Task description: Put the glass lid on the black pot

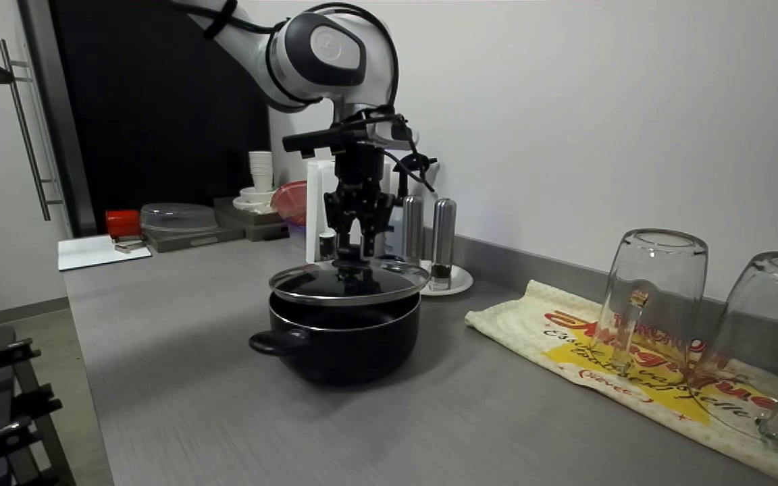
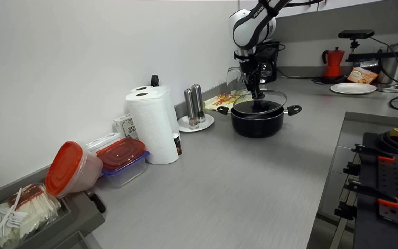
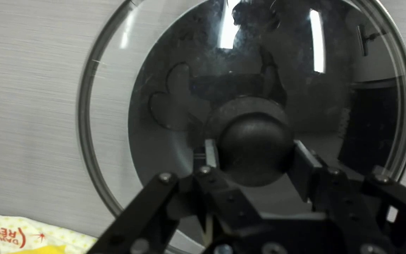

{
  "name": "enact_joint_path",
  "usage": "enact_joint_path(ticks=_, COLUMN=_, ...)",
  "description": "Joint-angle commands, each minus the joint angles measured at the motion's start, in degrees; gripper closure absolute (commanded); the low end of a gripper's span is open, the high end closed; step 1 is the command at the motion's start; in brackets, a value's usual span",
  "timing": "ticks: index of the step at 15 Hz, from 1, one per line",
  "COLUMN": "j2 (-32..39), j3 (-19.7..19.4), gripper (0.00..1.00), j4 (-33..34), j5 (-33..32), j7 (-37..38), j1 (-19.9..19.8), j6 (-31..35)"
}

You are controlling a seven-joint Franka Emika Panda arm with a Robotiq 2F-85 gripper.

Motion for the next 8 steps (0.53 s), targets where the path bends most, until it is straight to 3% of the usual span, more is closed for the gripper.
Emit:
enact_joint_path(ticks=1, j2=-2.21, j3=-0.30, gripper=0.75, j4=-2.30, j5=0.66, j7=1.72, j1=0.16, j6=1.01)
enact_joint_path(ticks=8, j2=-1.91, j3=0.32, gripper=0.75, j4=-2.43, j5=6.93, j7=2.53, j1=-0.84, j6=1.39)
